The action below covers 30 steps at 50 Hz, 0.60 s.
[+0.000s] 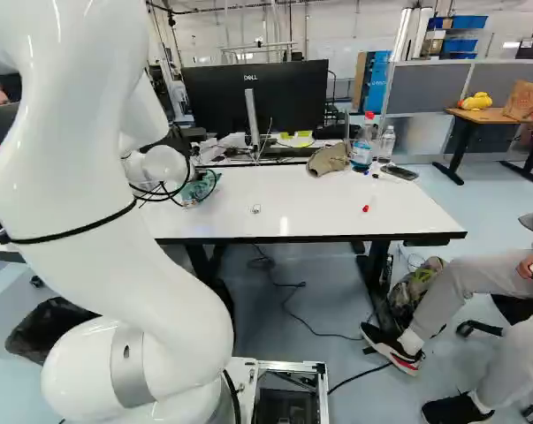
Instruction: Clean the table with the green towel
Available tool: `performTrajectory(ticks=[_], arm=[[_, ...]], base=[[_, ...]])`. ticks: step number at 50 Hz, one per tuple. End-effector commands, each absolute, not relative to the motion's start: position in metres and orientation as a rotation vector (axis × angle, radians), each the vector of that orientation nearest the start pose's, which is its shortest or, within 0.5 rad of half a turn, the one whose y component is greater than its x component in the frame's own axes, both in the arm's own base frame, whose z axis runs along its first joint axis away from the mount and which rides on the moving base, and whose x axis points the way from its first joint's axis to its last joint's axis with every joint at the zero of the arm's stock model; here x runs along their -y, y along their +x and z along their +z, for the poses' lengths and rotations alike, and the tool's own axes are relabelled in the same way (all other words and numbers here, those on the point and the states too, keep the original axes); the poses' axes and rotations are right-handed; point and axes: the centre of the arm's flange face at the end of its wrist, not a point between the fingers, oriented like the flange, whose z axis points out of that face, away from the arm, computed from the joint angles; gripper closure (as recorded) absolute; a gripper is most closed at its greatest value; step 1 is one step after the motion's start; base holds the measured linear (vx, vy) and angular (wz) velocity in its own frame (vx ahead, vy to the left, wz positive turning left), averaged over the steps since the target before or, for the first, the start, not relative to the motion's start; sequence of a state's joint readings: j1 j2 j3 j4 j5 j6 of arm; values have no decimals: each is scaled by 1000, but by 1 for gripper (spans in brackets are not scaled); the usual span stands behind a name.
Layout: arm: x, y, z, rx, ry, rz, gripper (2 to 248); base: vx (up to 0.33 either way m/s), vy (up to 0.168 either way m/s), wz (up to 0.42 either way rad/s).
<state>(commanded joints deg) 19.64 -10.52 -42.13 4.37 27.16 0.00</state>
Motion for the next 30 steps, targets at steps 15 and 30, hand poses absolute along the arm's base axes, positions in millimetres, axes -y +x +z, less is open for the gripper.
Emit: performTrajectory(ticks=[15,30], arm=[[-166,475,400,336,-2606,-1401,225],[-167,478,383,340,-2633,-1361,225]], base=[[0,0,0],[0,0,0]])
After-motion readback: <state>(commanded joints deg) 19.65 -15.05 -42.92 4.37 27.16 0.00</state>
